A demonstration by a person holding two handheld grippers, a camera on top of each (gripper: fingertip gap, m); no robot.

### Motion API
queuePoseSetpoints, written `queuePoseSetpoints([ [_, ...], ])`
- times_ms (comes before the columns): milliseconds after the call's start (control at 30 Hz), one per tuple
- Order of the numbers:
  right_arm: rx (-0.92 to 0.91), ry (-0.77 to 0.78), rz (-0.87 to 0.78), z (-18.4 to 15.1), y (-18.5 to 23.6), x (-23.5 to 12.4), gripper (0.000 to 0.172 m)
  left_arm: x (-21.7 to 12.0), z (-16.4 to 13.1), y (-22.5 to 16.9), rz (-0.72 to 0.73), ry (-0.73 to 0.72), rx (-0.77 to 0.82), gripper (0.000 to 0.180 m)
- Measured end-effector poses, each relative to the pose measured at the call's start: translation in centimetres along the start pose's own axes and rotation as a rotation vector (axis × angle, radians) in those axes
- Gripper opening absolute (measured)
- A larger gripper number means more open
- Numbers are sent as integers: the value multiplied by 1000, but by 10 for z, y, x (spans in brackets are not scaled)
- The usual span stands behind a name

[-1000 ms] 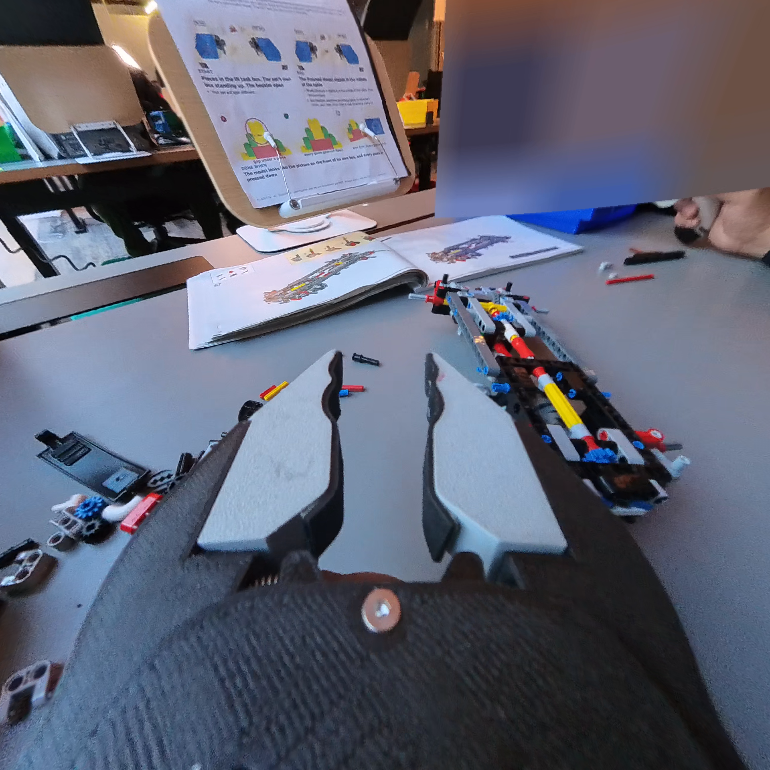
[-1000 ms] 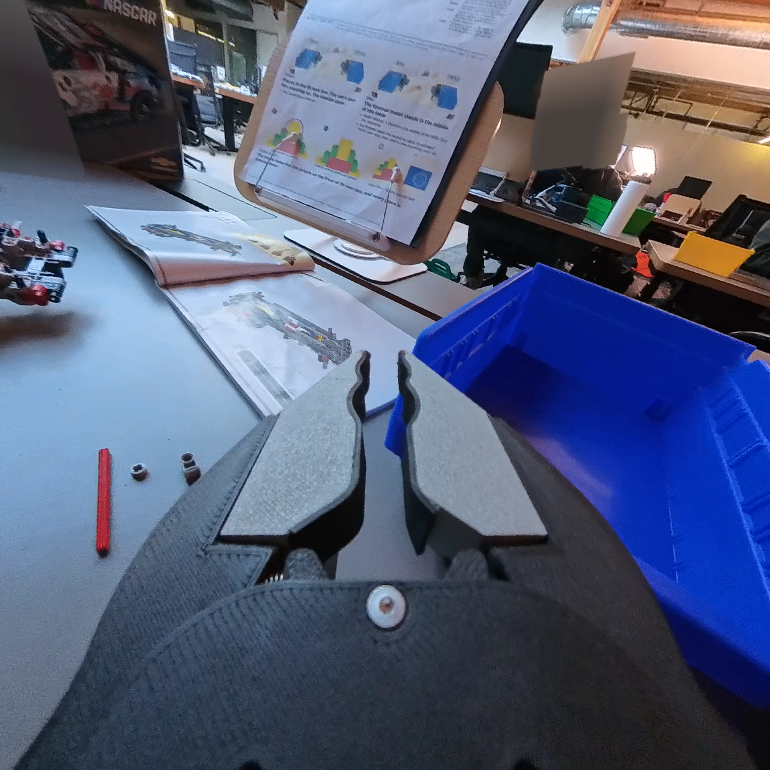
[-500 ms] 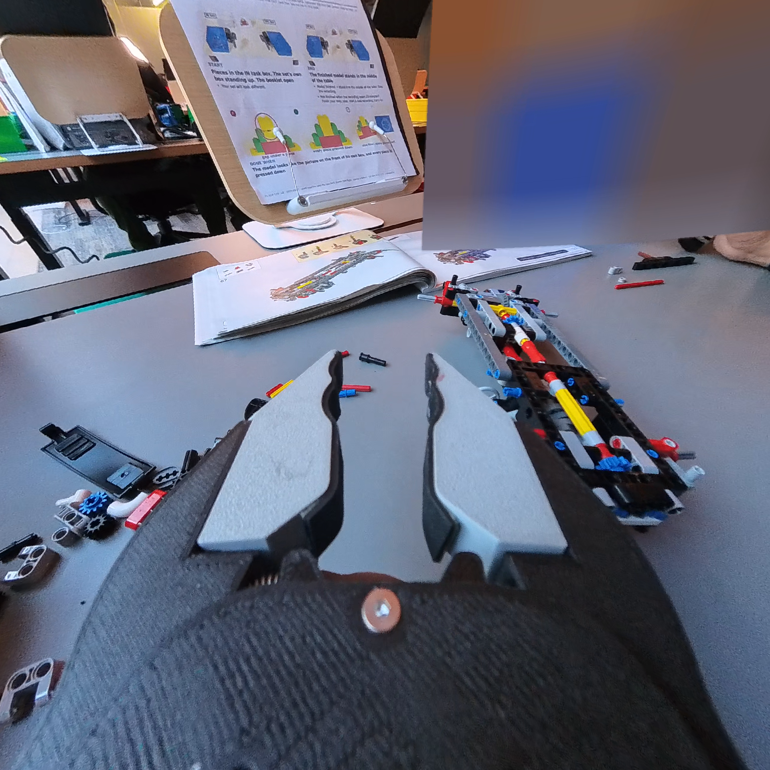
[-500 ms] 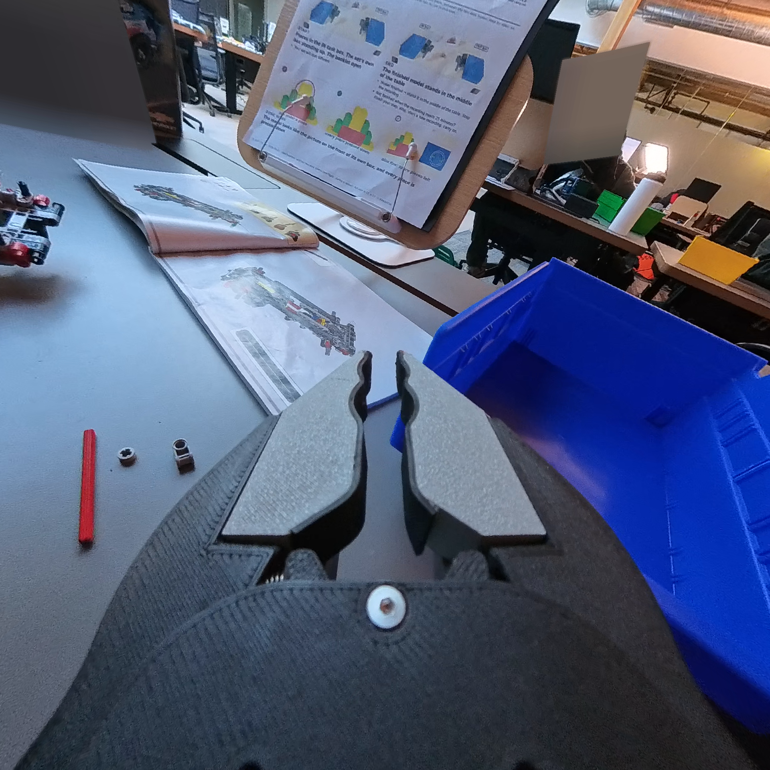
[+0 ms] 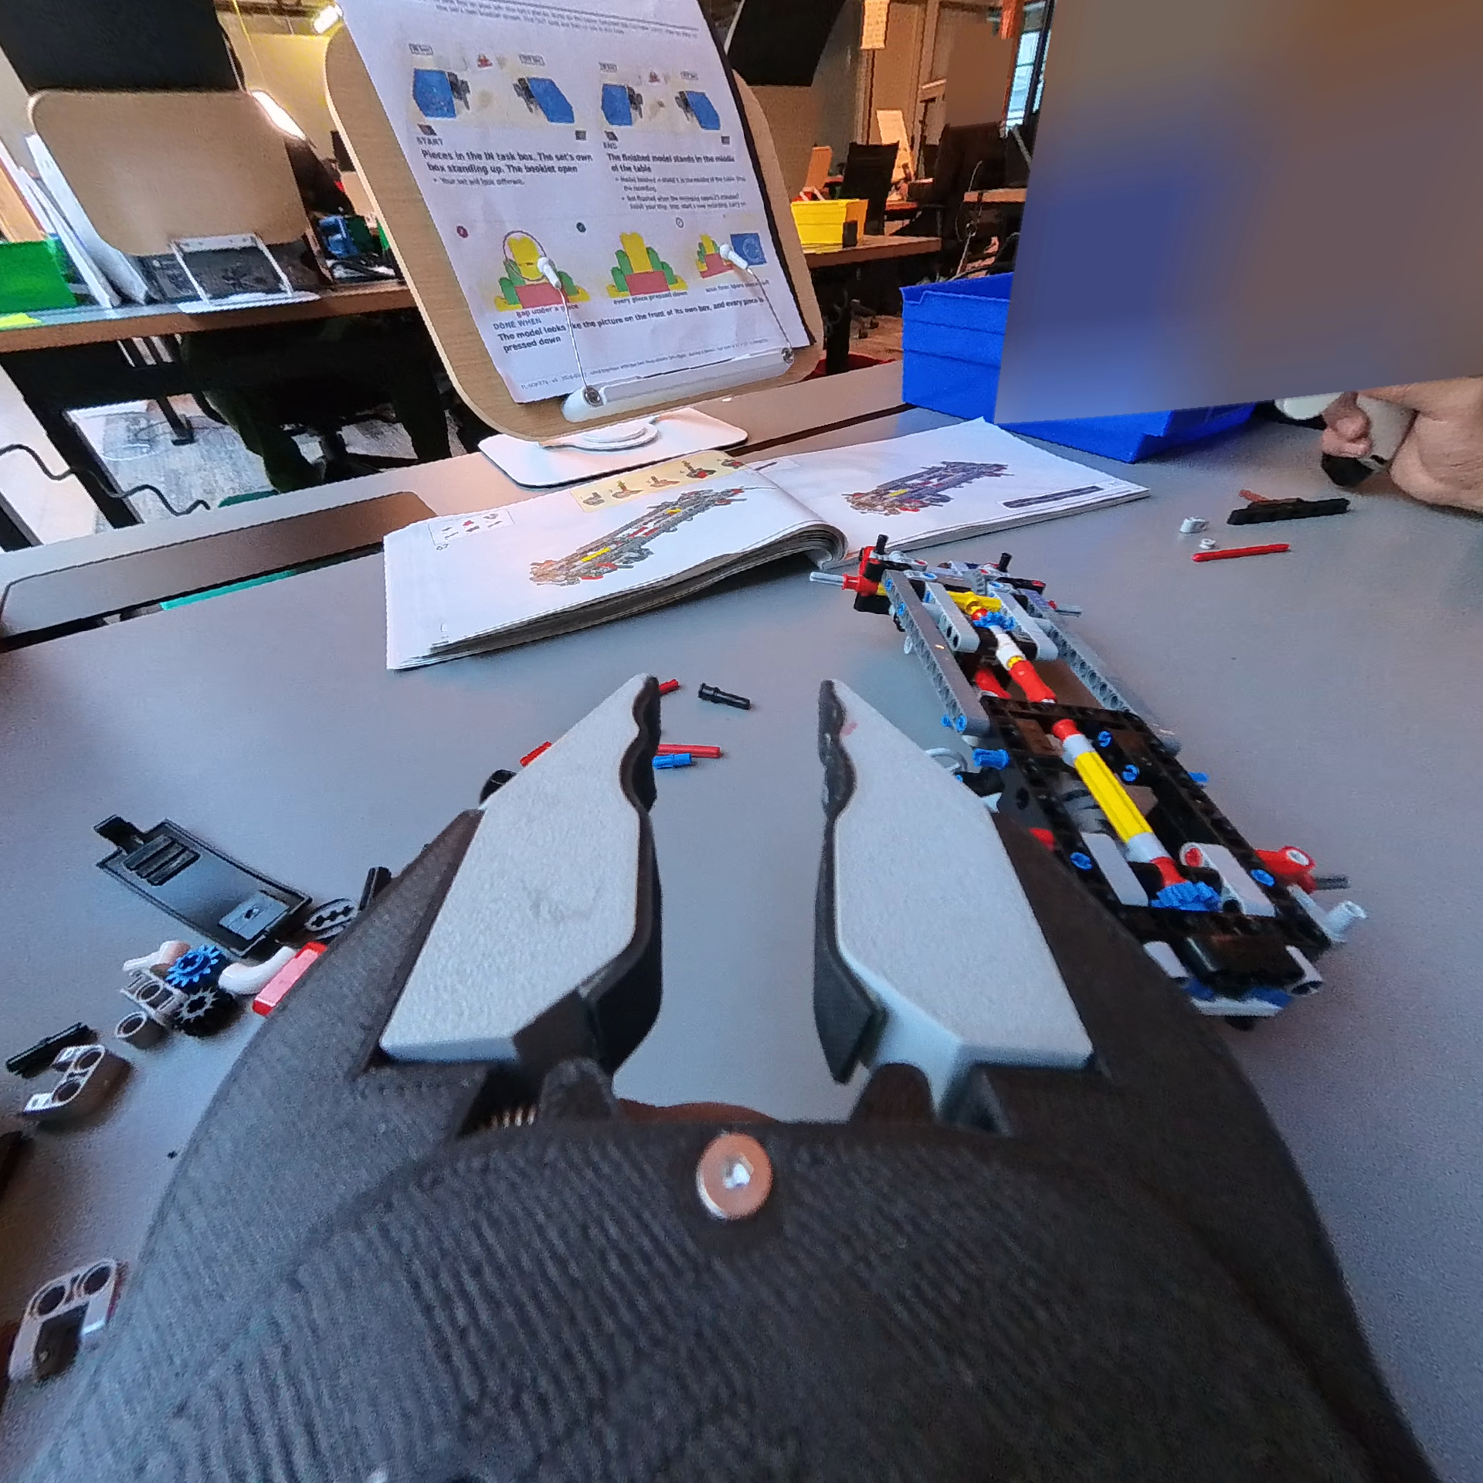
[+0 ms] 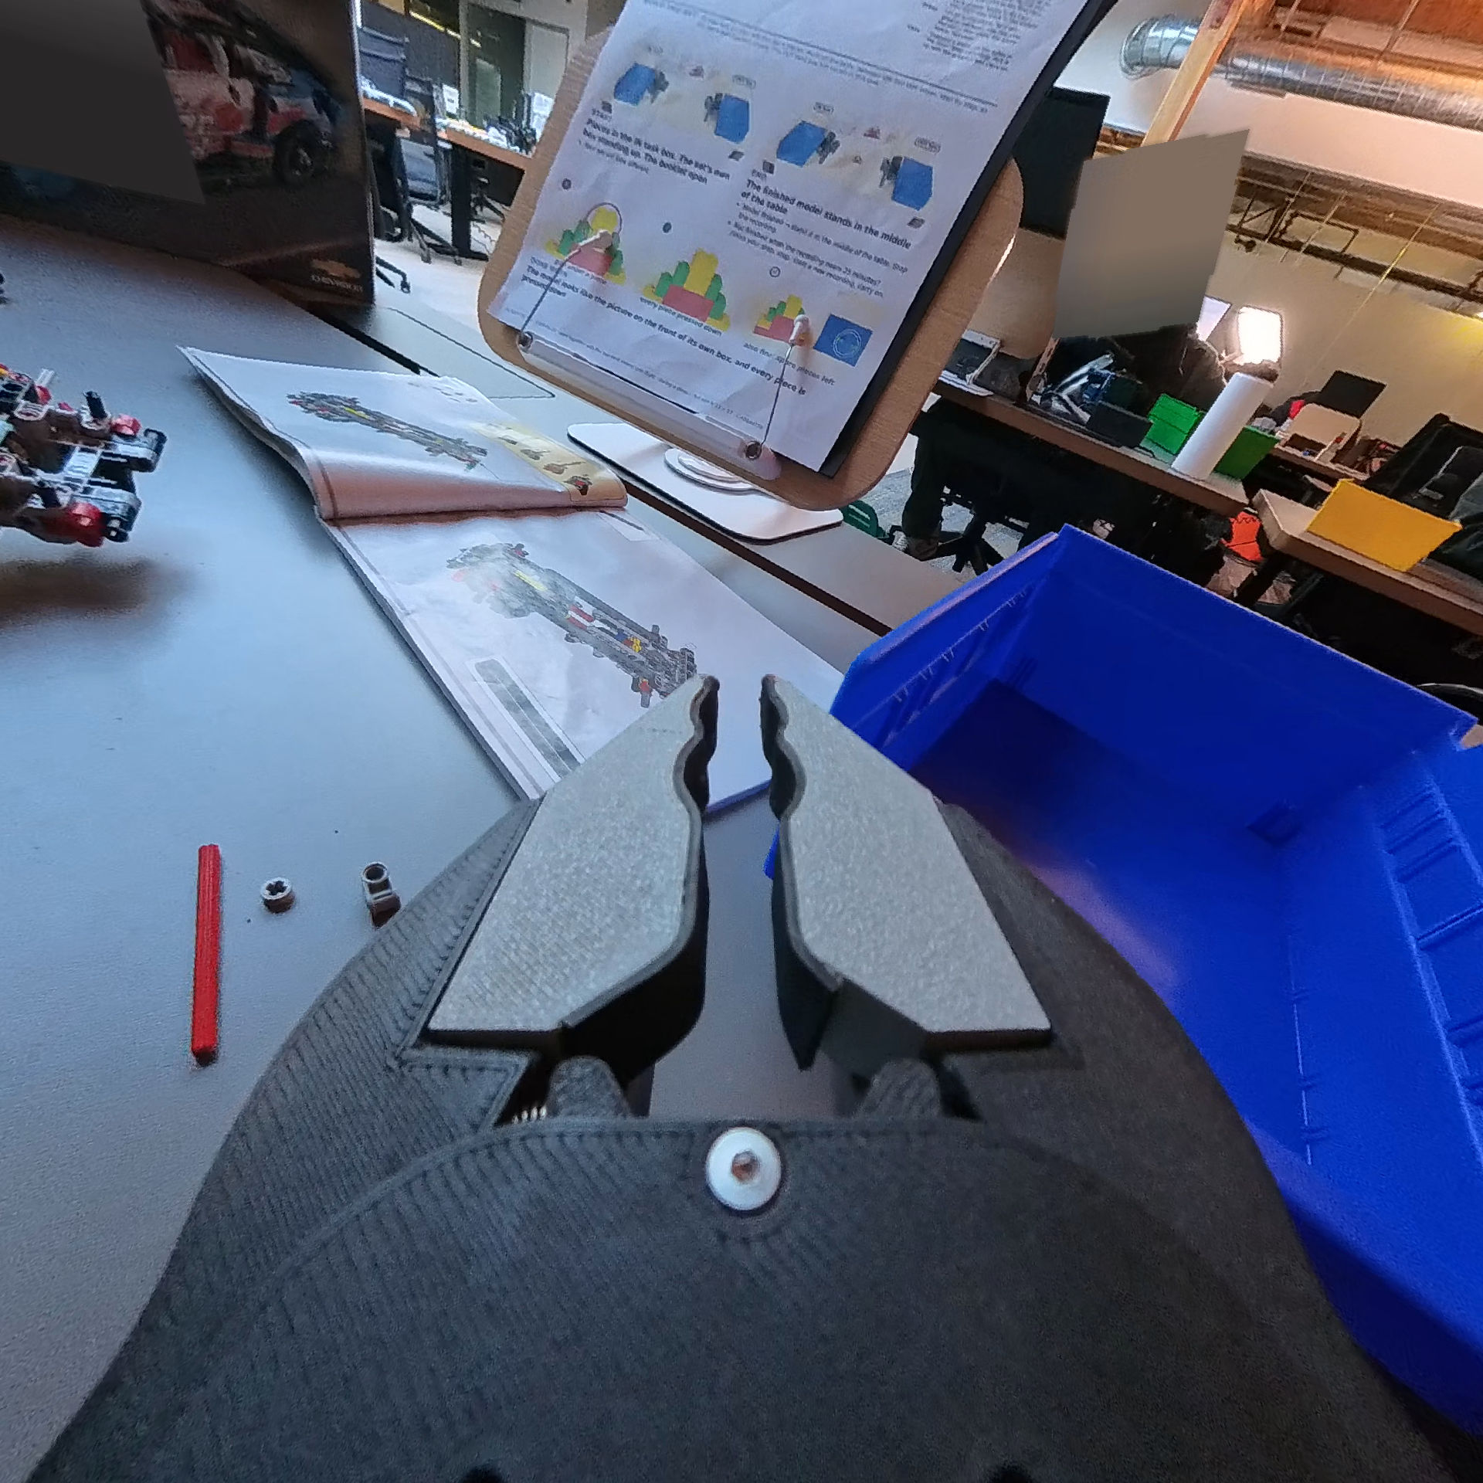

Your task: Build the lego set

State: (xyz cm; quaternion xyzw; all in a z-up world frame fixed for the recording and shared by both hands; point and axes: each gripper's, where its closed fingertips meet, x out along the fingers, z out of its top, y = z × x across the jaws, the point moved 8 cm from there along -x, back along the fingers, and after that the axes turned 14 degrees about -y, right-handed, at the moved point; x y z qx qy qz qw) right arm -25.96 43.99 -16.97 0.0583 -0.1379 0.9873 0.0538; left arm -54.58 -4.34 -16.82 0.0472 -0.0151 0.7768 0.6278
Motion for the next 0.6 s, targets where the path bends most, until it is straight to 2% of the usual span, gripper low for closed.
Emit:
queuePoseSetpoints([
  [600, -2, -51, -6, 13, 3, -8, 7, -2, 1, 1, 29, -19, 7, 37],
])
